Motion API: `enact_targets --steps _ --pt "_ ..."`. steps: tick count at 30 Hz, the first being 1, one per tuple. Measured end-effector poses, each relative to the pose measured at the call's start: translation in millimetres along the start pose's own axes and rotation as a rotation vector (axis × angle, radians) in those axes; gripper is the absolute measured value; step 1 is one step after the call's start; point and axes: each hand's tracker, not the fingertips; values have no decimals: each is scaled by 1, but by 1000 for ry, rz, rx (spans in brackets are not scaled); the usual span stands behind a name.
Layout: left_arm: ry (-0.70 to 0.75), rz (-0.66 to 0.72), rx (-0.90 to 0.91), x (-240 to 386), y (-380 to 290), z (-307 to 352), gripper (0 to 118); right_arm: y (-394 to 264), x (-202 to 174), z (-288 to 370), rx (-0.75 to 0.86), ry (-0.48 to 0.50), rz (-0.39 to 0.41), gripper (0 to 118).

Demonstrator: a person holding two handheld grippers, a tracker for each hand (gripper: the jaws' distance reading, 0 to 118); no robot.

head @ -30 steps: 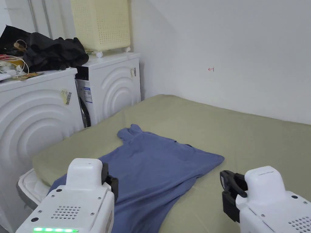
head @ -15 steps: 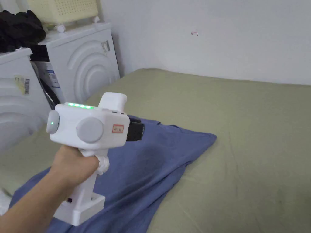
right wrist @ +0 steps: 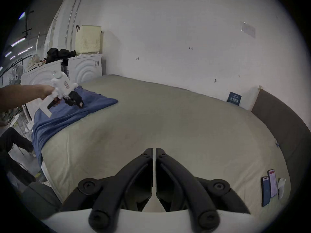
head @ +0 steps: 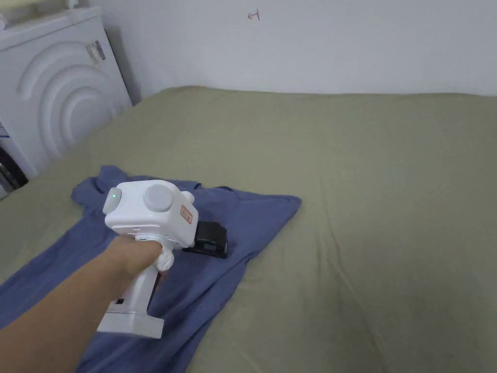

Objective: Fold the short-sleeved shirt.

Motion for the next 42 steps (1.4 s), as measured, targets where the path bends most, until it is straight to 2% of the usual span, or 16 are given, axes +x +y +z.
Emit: enact_targets --steps 2,3,4,6,7,8,9,10,11,14,17,20,25,31,36,42 --pt "69 -13 -48 -1 -5 -11 111 -2 -2 1 -2 14 -5 3" --pt "44 -3 -26 -3 -8 -12 111 -2 -3 2 2 17 -3 3" --pt "33 21 23 -4 -11 -8 105 -1 -5 4 9 18 4 3" --pt "19 15 36 -5 -13 0 86 -1 -8 7 27 14 21 3" --pt "18 -14 58 -3 -14 4 64 0 -9 8 34 13 24 3" --pt "17 -34 83 -1 -15 10 64 1 -10 10 40 19 21 3" --pt "12 -46 105 0 -16 16 56 3 -10 11 45 27 18 3" --pt "13 -53 125 -2 -12 19 36 3 -11 12 54 33 12 3" --pt "57 -62 167 -2 -12 23 1 4 -11 13 60 35 10 3" --pt "-50 -1 168 -10 -9 35 1 8 -9 21 69 15 9 3" --pt "-85 63 235 -10 -9 57 1 10 0 35 94 -25 24 3" --pt "-99 31 299 4 -6 80 1 15 14 50 112 -75 18 3" --pt "-156 -122 352 65 5 112 1 16 44 82 148 -158 -54 3" --pt "-355 -248 432 176 18 147 1 7 74 122 154 -249 -98 3" --pt "-488 -503 408 297 -2 162 1 -4 93 159 158 -362 -125 3" --pt "-702 -757 345 427 -64 164 1 -20 107 197 144 -442 -163 3"
